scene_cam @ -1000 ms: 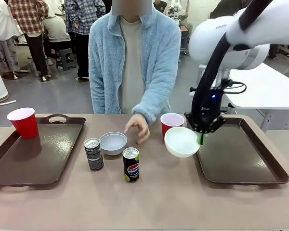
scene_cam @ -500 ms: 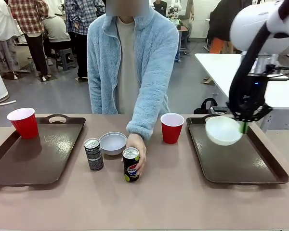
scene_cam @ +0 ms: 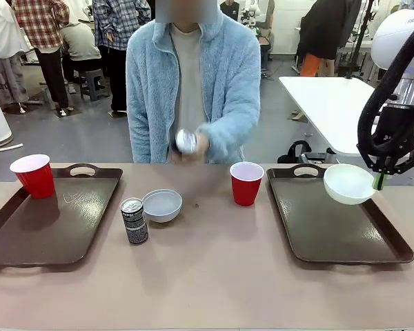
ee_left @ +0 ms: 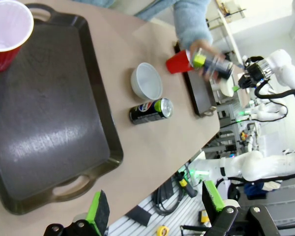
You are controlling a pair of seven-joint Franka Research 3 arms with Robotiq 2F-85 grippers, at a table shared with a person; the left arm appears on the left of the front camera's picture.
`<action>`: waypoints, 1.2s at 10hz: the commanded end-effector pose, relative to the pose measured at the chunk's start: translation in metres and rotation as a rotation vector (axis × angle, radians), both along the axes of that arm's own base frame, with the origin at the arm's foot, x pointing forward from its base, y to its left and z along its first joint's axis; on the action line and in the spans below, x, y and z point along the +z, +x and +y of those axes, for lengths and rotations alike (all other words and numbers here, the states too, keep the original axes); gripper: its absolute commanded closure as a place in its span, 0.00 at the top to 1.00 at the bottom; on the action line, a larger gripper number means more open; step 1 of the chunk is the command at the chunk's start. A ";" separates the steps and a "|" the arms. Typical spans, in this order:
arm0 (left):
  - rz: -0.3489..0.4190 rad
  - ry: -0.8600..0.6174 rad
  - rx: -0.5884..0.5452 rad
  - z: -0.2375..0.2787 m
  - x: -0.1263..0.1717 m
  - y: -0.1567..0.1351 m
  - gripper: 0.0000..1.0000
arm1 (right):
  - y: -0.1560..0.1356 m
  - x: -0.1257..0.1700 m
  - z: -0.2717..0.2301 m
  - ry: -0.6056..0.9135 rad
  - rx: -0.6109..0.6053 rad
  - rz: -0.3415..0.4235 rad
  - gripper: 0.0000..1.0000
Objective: Prepare tableware on both trays.
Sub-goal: Pick up a Picnic Bowl from the table and place it on a Handle tray.
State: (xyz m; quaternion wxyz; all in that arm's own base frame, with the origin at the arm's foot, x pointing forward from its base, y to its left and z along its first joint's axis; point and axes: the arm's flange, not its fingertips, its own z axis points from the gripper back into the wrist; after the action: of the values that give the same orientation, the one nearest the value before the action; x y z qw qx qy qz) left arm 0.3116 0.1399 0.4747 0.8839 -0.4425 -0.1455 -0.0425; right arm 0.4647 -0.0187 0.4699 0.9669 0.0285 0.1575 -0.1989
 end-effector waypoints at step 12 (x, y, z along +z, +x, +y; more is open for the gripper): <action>-0.015 -0.018 -0.001 0.001 0.000 -0.001 1.00 | -0.022 -0.054 0.011 -0.070 0.093 0.150 0.01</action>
State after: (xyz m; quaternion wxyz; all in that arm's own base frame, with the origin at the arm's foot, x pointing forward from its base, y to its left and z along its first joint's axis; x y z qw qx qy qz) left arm 0.3115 0.1399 0.4747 0.8839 -0.4425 -0.1454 -0.0424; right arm 0.4692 -0.0116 0.4140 0.9600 -0.0010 0.2127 -0.1822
